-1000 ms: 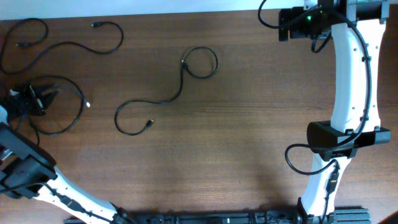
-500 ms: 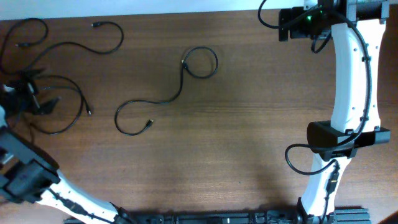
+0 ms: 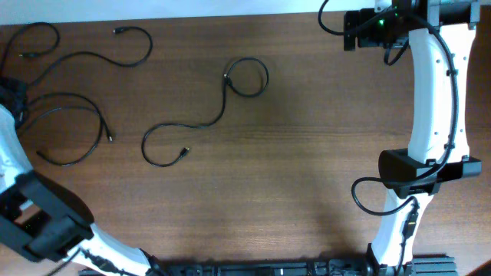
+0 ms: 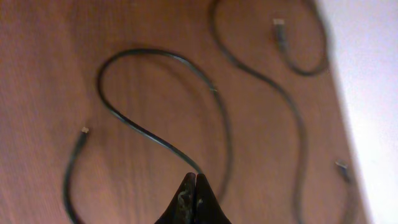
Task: Untangle cables
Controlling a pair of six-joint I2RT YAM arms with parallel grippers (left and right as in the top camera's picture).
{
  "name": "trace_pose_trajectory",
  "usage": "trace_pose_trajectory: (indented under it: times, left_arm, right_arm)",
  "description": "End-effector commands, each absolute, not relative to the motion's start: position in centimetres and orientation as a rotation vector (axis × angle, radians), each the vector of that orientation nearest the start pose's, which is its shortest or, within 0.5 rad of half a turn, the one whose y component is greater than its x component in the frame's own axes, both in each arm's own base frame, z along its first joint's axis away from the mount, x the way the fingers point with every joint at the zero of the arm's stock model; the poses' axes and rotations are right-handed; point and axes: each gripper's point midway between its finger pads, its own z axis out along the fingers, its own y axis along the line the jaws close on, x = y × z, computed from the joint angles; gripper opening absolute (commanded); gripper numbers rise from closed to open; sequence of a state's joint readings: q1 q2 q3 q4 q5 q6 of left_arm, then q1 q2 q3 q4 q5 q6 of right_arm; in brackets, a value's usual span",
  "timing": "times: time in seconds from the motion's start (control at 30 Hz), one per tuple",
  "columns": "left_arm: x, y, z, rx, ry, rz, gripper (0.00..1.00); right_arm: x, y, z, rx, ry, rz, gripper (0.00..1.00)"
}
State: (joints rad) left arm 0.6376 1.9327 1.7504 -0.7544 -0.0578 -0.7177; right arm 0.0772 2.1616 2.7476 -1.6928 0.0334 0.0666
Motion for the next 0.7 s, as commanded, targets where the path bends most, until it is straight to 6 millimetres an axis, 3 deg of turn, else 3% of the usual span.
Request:
trace_pose_trajectory:
  times: [0.0, 0.1, 0.23, 0.53, 0.67]
  left_arm:
    - [40.2, 33.5, 13.3, -1.517, 2.062, 0.24, 0.0]
    - [40.4, 33.7, 11.0, -1.388, 2.207, 0.294, 0.0]
    - [40.1, 33.8, 8.0, -1.41, 2.267, 0.296, 0.0]
    - [39.9, 33.6, 4.8, -1.391, 2.355, 0.31, 0.0]
    - [39.7, 33.6, 4.4, -1.399, 2.363, 0.31, 0.0]
  right_arm:
    - [44.7, 2.9, 29.5, -0.014, 2.688, 0.0, 0.97]
    - [44.7, 2.9, 29.5, -0.014, 2.688, 0.0, 0.98]
    - [44.7, 2.9, 29.5, -0.014, 2.688, 0.0, 0.98]
    - [44.7, 2.9, 29.5, -0.014, 2.688, 0.0, 0.98]
    - [44.7, 2.9, 29.5, -0.014, 2.688, 0.0, 0.98]
